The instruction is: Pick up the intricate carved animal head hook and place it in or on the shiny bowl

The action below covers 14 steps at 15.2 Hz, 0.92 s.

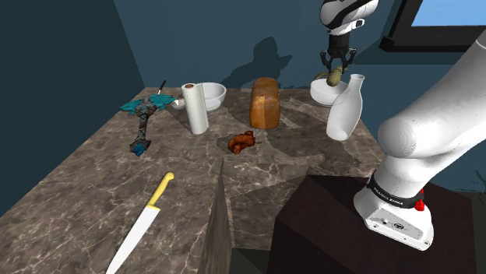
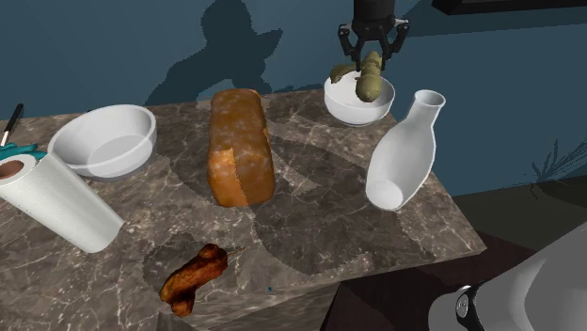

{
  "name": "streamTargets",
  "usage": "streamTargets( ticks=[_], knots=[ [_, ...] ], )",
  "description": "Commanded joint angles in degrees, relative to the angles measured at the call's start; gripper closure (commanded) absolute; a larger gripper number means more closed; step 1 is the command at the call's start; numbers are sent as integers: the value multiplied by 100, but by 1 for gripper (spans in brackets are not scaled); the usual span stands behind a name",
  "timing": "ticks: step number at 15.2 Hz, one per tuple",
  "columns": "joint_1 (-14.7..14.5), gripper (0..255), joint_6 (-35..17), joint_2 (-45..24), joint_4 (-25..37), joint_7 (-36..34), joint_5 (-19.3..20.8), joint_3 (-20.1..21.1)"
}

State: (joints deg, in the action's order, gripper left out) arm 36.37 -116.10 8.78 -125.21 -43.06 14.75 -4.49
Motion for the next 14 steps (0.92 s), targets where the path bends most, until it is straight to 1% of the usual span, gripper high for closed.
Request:
streamTargets(
  ticks=[1,5,14],
  knots=[
    [88,255,21,-298,370,234,-13,-123],
    [257,255,66,-899,1104,659,-96,-320],
    [278,255,-586,-1126,670,527,-43,-336]
  ],
)
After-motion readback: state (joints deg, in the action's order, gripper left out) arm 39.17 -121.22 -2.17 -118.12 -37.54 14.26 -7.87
